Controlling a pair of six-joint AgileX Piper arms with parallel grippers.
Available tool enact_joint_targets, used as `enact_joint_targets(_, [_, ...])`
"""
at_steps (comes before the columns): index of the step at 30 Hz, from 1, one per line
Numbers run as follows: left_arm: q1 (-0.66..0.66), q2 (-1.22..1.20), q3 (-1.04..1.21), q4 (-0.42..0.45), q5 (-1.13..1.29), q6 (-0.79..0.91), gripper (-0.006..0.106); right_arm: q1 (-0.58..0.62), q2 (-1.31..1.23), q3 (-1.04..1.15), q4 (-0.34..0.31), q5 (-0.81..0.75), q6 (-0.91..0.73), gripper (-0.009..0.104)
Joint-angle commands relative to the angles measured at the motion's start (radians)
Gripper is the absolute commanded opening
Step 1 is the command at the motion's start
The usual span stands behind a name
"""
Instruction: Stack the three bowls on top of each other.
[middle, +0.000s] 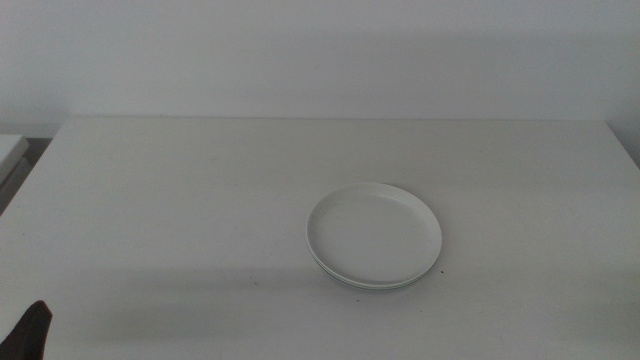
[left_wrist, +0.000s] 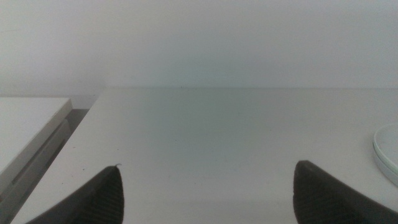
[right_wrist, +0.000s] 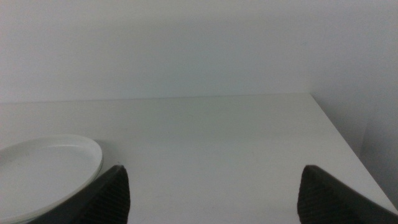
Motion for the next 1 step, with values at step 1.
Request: enact_joint_targets(1, [0.002, -0.004, 0.000, -0.003, -0.011, -0.004, 0.094, -0.008, -0.004, 0.003, -0.010, -0.012, -0.003, 0.093])
